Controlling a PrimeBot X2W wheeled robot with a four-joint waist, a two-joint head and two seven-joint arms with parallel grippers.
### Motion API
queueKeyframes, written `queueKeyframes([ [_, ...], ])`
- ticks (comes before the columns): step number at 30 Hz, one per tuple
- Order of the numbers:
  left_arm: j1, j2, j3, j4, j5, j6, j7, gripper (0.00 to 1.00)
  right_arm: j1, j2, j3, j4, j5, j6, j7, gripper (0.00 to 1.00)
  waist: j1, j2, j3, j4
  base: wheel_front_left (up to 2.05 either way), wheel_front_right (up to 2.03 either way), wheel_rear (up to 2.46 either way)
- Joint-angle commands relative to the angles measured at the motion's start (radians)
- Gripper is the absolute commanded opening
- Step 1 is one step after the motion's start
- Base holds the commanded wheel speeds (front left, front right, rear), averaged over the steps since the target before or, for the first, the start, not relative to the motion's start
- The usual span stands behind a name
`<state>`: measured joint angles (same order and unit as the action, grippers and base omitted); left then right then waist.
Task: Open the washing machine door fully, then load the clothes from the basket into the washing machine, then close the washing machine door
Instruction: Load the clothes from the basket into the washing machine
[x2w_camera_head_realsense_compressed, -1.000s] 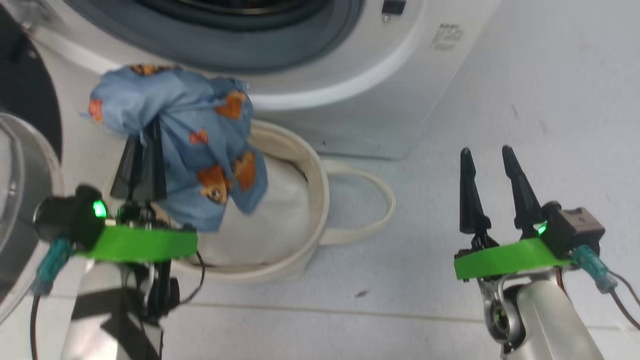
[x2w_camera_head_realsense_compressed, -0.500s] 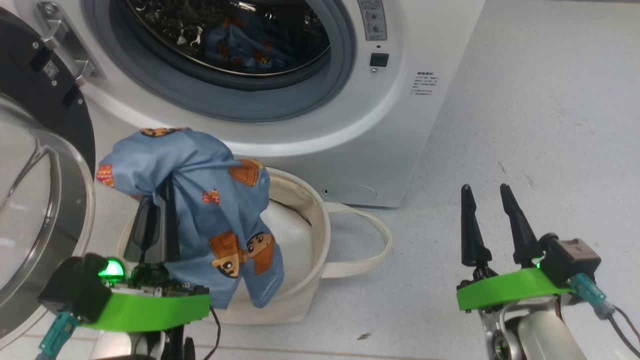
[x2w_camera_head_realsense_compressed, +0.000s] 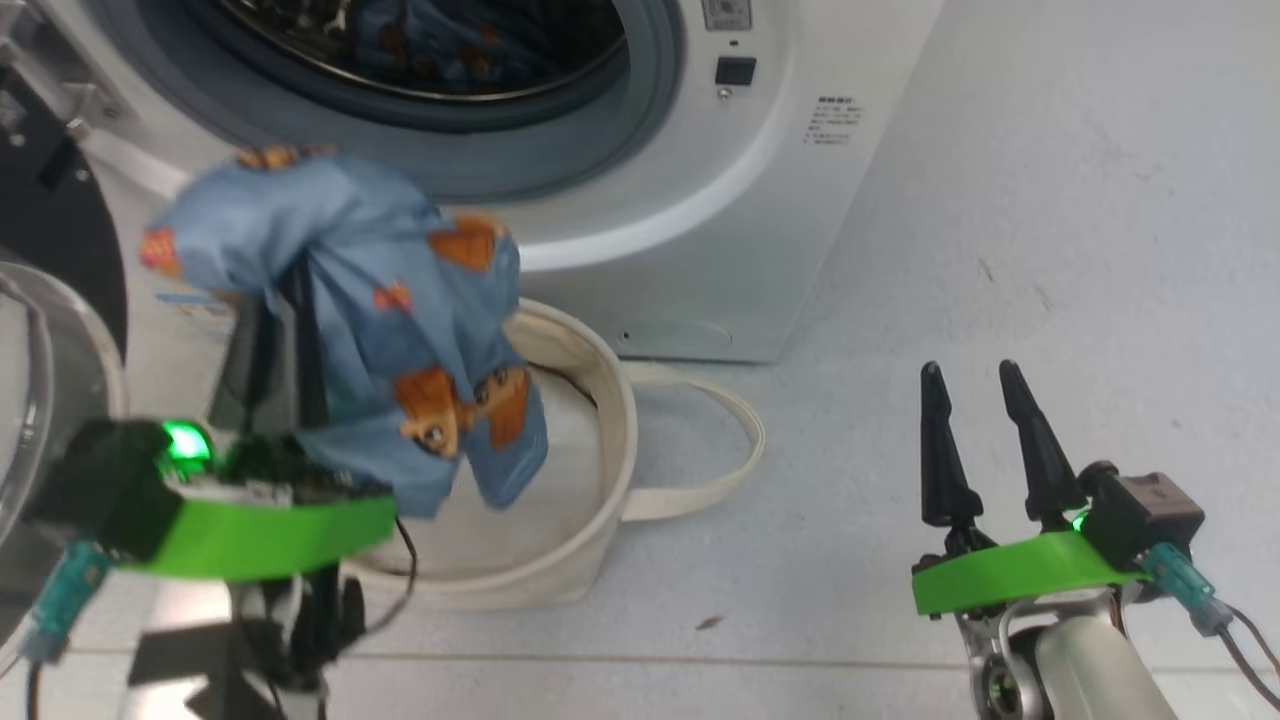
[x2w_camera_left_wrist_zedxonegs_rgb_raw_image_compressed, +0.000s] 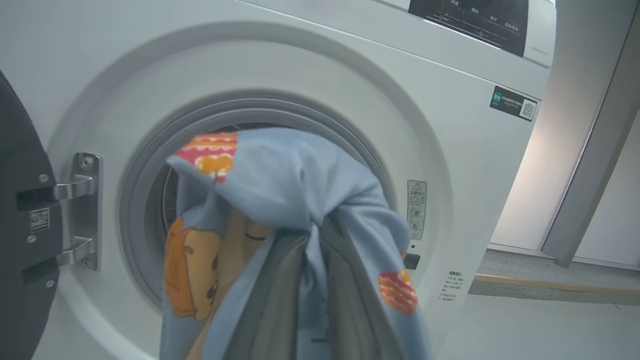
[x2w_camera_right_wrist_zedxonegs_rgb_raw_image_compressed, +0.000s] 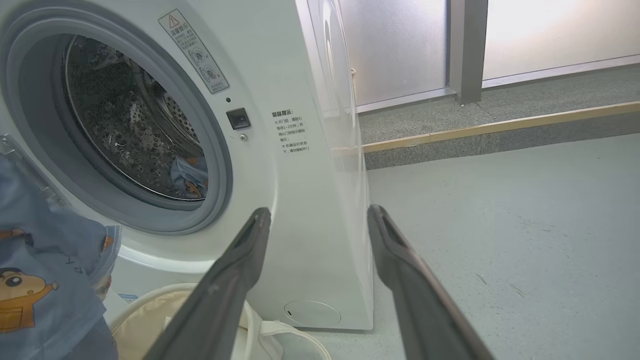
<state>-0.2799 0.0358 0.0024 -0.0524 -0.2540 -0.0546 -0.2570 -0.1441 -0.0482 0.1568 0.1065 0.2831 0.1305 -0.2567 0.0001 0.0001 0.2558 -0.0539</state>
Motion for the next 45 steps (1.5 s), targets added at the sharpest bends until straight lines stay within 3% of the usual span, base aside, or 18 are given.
queueKeyframes([
  [1, -0.045, 0.015, 0.039, -0.028, 0.012, -0.004, -0.005, 0.00, -0.035, -0.002, 0.023, -0.036, -0.003, 0.000, -0.005, 1.00, -0.0001, -0.0001, 0.031, -0.016, 0.00, 0.00, 0.00],
  [10, -0.352, 0.021, 0.121, 0.110, 0.093, -0.050, -0.005, 0.00, -0.095, -0.002, 0.018, -0.064, -0.003, 0.000, -0.005, 1.00, -0.0001, -0.0001, 0.207, -0.083, 0.00, 0.00, 0.00],
  [18, -0.771, 0.098, 0.177, 0.428, 0.155, -0.062, -0.005, 0.00, -0.160, -0.002, 0.035, -0.092, 0.035, 0.000, -0.005, 1.00, -0.0001, -0.0001, 0.401, -0.160, 0.00, 0.00, 0.00],
  [24, -1.033, 0.130, 0.172, 0.592, 0.188, -0.048, -0.005, 0.00, -0.198, -0.002, 0.051, -0.110, 0.058, 0.000, -0.005, 1.00, -0.0001, -0.0001, 0.509, -0.195, 0.00, 0.00, 0.00],
  [32, -1.248, 0.158, 0.152, 0.693, 0.241, 0.012, -0.005, 0.00, -0.220, -0.002, 0.051, -0.130, 0.066, 0.000, -0.005, 1.00, -0.0001, -0.0001, 0.598, -0.202, 0.00, 0.00, 0.00],
  [33, -1.257, 0.162, 0.147, 0.699, 0.247, 0.016, -0.005, 0.22, -0.219, -0.002, 0.051, -0.129, 0.064, 0.000, -0.005, 1.00, -0.0001, -0.0001, 0.600, -0.201, 0.00, 0.00, 0.00],
  [34, -1.262, 0.167, 0.142, 0.703, 0.253, 0.020, -0.005, 0.97, -0.219, -0.002, 0.052, -0.128, 0.061, 0.000, -0.005, 1.00, -0.0001, -0.0001, 0.601, -0.199, 0.00, 0.00, 0.00],
  [45, -1.115, 0.134, 0.131, 0.648, 0.233, 0.004, -0.005, 1.00, -0.229, -0.002, 0.057, -0.108, 0.029, 0.000, -0.005, 1.00, -0.0001, -0.0001, 0.506, -0.147, 0.00, 0.00, 0.00],
])
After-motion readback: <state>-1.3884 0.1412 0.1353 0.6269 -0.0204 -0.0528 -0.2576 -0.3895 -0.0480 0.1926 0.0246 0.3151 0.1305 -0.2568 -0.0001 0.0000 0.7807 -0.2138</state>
